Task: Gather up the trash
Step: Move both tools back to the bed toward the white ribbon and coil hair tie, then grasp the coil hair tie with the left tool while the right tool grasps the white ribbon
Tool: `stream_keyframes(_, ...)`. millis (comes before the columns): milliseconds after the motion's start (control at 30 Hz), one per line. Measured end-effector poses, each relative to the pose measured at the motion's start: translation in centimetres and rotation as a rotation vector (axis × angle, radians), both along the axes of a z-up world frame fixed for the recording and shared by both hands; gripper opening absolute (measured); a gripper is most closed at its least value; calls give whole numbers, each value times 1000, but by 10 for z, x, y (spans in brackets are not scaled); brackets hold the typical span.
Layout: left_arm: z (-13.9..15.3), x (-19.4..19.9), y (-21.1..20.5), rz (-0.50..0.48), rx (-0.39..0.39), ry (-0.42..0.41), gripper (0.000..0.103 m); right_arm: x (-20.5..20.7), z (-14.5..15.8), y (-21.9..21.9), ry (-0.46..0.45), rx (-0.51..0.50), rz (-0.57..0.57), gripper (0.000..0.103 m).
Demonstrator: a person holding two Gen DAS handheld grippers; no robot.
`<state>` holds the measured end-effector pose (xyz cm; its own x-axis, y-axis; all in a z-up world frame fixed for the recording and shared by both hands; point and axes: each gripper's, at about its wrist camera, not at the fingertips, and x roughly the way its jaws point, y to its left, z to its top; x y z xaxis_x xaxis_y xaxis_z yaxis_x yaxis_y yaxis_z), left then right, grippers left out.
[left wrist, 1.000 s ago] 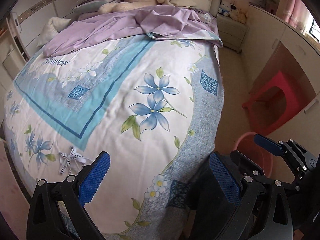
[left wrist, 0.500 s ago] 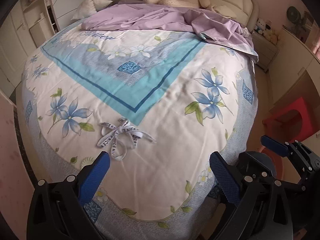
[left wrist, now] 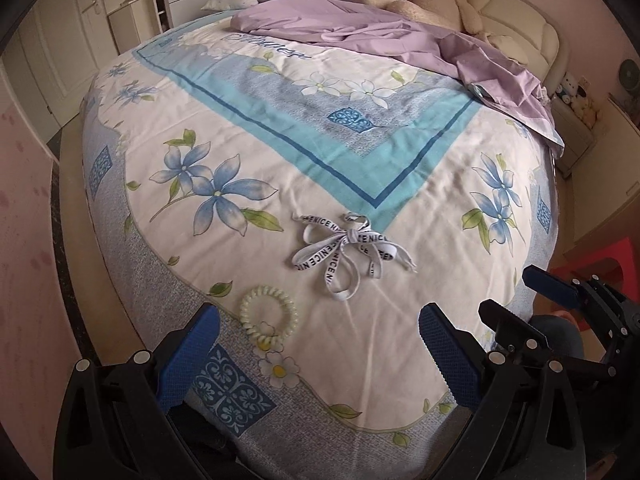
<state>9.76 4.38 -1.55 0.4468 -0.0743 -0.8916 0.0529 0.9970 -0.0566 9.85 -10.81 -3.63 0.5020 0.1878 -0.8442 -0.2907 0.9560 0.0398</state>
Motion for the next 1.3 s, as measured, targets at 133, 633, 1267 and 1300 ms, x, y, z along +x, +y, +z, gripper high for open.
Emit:
stream_keyframes(133,-9,2,22,36,4,13,98,8,-8,19,14,-4,32,57)
stream_keyframes(633,-69,26,67,91,32,96,98,50,-51,51,92,-16,67,57)
stream_keyframes(1267,-155,53,84,92,-24,267,87,90,-86,57,145,-33,66,57)
stream_keyframes(1300,-156,53,85,93,-32,270,85,92,-87,57,147,-33,66,57)
